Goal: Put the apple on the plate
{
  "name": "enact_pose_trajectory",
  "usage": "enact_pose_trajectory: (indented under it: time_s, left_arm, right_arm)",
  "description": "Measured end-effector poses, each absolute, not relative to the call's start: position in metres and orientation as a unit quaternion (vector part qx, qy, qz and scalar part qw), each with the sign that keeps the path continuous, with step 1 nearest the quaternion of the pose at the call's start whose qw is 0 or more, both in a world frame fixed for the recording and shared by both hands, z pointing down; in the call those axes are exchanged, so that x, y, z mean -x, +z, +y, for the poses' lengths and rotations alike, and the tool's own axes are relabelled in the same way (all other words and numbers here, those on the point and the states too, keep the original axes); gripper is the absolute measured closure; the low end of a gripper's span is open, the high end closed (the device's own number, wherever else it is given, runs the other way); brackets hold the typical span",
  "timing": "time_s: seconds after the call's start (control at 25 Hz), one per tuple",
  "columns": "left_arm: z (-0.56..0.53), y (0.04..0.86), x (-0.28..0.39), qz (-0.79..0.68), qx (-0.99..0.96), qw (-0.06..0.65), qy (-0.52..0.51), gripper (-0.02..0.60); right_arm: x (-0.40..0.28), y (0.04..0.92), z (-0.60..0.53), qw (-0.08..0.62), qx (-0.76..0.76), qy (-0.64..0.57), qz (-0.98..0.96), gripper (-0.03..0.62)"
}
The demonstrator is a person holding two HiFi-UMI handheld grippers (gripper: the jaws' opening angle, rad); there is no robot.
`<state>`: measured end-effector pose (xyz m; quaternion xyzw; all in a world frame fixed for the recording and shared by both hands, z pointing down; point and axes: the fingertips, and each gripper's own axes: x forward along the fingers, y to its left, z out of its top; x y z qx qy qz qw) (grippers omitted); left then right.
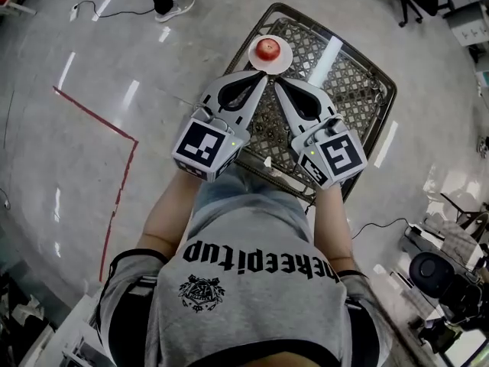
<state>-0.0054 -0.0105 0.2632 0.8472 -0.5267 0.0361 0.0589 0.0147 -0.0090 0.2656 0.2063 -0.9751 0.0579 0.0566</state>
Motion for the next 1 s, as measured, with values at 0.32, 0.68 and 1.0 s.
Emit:
enact_pose_trajectory:
  time_s: [0.32, 0.68, 1.0]
  left_arm:
    - [-0.006, 0.240, -0.002, -0.544, -0.837, 0.050, 0.028, 0.554]
    - [0.005, 0.229, -0.024, -0.552, -0.833, 0.040, 0.016, 0.554]
    - [0.015, 0.235, -0.045, -0.561, -0.827, 0.036, 0.017, 0.554]
  right_arm:
    - [-0.022, 0.242, -0.004, 0.044, -0.179, 0.037, -0.982, 0.595]
    - [-0.042, 0.234, 0.007, 0.030, -0.163, 0.028, -0.986, 0.595]
    - [-0.063, 0.238, 0.015, 0.024, -0.151, 0.027, -0.988, 0.595]
